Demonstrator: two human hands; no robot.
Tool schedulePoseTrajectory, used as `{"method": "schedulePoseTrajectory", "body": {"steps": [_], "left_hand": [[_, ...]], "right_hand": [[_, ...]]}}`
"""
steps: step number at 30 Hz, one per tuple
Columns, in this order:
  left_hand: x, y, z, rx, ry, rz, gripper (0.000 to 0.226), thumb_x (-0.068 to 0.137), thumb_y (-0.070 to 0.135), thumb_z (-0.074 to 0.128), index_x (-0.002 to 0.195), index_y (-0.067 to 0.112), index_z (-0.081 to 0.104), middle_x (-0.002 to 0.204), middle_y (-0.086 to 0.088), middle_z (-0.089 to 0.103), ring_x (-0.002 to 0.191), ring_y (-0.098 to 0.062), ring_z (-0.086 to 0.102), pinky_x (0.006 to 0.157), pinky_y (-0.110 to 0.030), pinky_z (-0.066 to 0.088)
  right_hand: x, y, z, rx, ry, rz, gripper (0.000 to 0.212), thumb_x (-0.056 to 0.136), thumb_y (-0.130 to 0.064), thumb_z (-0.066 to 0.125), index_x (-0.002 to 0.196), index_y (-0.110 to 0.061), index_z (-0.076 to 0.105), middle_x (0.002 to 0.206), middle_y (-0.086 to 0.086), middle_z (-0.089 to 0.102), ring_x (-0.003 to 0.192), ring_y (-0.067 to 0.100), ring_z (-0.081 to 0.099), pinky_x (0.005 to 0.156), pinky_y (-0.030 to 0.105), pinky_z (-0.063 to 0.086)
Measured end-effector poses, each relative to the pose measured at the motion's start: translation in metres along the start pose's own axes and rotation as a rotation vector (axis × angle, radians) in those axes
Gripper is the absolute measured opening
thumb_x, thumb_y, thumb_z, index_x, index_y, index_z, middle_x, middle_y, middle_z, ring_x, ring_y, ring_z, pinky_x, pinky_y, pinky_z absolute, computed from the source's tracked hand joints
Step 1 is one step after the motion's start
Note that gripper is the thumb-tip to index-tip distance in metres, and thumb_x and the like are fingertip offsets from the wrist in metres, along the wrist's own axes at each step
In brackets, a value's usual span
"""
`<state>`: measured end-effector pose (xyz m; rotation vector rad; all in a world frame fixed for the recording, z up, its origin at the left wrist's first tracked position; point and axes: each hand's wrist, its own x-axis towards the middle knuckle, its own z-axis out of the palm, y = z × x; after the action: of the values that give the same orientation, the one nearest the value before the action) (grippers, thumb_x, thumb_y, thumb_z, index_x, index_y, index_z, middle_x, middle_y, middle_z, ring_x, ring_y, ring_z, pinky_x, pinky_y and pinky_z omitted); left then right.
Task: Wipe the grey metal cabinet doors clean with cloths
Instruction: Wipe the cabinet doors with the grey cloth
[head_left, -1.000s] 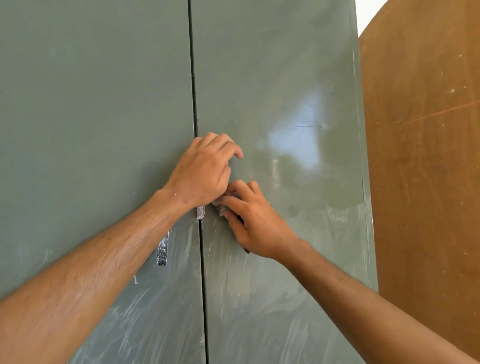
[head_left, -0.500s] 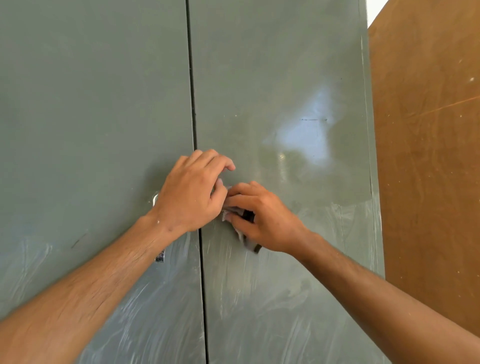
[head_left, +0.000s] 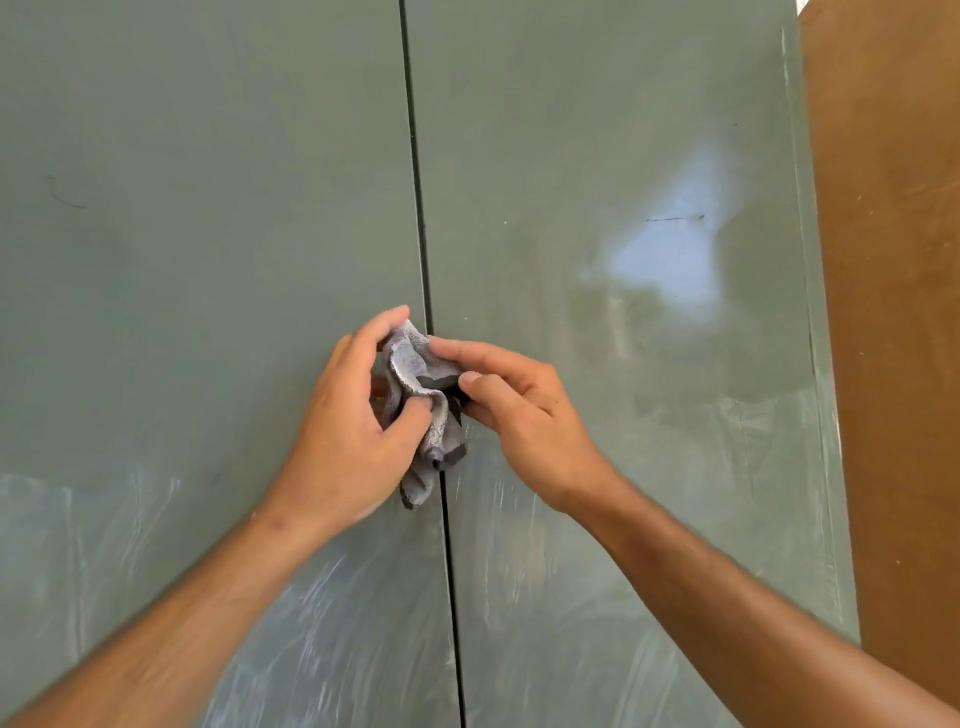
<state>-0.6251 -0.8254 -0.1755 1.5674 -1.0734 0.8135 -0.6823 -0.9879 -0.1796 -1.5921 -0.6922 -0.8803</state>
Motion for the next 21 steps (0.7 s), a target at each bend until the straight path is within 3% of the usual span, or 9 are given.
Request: {"method": "schedulePoseTrajectory", "body": {"steps": [2, 3, 5, 6, 8, 11, 15, 19, 21], "left_hand": [[-0.011, 0.000, -0.012, 0.037, 0.127, 0.048, 0.061, 0.091, 0.012, 0.065, 0.142, 0.041, 0.048, 0.126, 0.014, 0.053, 0.097, -0.027, 0.068, 0.084, -0.055, 0.058], [-0.017, 0.001, -0.018, 0.097, 0.194, 0.090, 0.063, 0.090, 0.004, 0.063, 0.142, 0.037, 0.049, 0.123, 0.015, 0.049, 0.097, -0.023, 0.066, 0.085, -0.050, 0.056], [-0.026, -0.001, -0.026, 0.281, 0.281, 0.153, 0.071, 0.087, -0.003, 0.061, 0.147, 0.029, 0.044, 0.125, 0.014, 0.043, 0.104, -0.010, 0.056, 0.088, -0.034, 0.047], [-0.026, -0.006, -0.027, 0.358, 0.292, 0.155, 0.075, 0.086, -0.003, 0.061, 0.151, 0.026, 0.038, 0.127, 0.012, 0.043, 0.106, -0.010, 0.053, 0.088, -0.033, 0.044], [-0.022, -0.016, -0.023, 0.508, 0.271, 0.165, 0.071, 0.090, 0.005, 0.058, 0.155, 0.021, 0.035, 0.133, 0.003, 0.048, 0.112, -0.022, 0.051, 0.091, -0.039, 0.043], [-0.018, -0.037, -0.011, 0.705, 0.199, 0.228, 0.062, 0.090, 0.017, 0.048, 0.152, 0.020, 0.048, 0.142, -0.005, 0.048, 0.107, -0.034, 0.044, 0.095, -0.049, 0.043], [-0.030, -0.058, 0.001, 0.709, 0.094, 0.271, 0.056, 0.088, 0.016, 0.054, 0.143, 0.023, 0.060, 0.155, -0.004, 0.038, 0.107, -0.032, 0.038, 0.100, -0.041, 0.041], [-0.066, -0.078, 0.002, 0.790, -0.042, 0.393, 0.054, 0.075, 0.015, 0.065, 0.129, 0.018, 0.070, 0.148, -0.003, 0.042, 0.100, -0.031, 0.041, 0.076, -0.048, 0.059], [-0.057, -0.076, 0.000, 0.781, -0.036, 0.418, 0.057, 0.074, 0.012, 0.069, 0.130, 0.014, 0.069, 0.146, -0.004, 0.042, 0.100, -0.031, 0.041, 0.079, -0.046, 0.058]], "right_hand": [[0.006, -0.001, -0.001, -0.074, -0.059, -0.052, 0.034, 0.102, 0.006, 0.053, 0.134, 0.000, 0.064, 0.131, 0.008, 0.070, 0.122, 0.016, 0.067, 0.105, 0.031, 0.053], [0.012, -0.001, -0.003, -0.128, -0.029, -0.082, 0.030, 0.102, 0.002, 0.057, 0.130, -0.002, 0.067, 0.128, 0.006, 0.072, 0.119, 0.015, 0.069, 0.104, 0.032, 0.054], [0.027, 0.003, -0.014, -0.299, 0.157, -0.160, 0.018, 0.101, -0.011, 0.062, 0.114, -0.010, 0.074, 0.110, 0.000, 0.077, 0.103, 0.017, 0.072, 0.093, 0.038, 0.058], [0.034, 0.009, -0.021, -0.421, 0.273, -0.213, 0.016, 0.099, -0.017, 0.061, 0.107, -0.012, 0.074, 0.103, -0.003, 0.076, 0.097, 0.018, 0.069, 0.089, 0.043, 0.057], [0.047, 0.026, -0.030, -0.715, 0.419, -0.336, 0.017, 0.097, -0.021, 0.059, 0.106, -0.015, 0.073, 0.107, -0.004, 0.069, 0.104, 0.022, 0.060, 0.092, 0.046, 0.050], [0.055, 0.051, -0.026, -1.012, 0.444, -0.463, 0.020, 0.097, -0.021, 0.060, 0.114, -0.015, 0.070, 0.134, 0.003, 0.060, 0.128, 0.027, 0.048, 0.105, 0.040, 0.038], [0.055, 0.071, -0.022, -1.147, 0.490, -0.531, 0.023, 0.099, -0.017, 0.060, 0.121, -0.013, 0.069, 0.150, 0.007, 0.053, 0.141, 0.032, 0.042, 0.113, 0.043, 0.032], [0.056, 0.073, -0.023, -1.209, 0.505, -0.549, 0.024, 0.101, -0.016, 0.058, 0.122, -0.012, 0.068, 0.151, 0.009, 0.053, 0.141, 0.034, 0.044, 0.112, 0.047, 0.035], [0.056, 0.073, -0.021, -1.227, 0.509, -0.542, 0.025, 0.101, -0.016, 0.057, 0.123, -0.012, 0.068, 0.151, 0.009, 0.053, 0.141, 0.035, 0.044, 0.112, 0.047, 0.036]]}}
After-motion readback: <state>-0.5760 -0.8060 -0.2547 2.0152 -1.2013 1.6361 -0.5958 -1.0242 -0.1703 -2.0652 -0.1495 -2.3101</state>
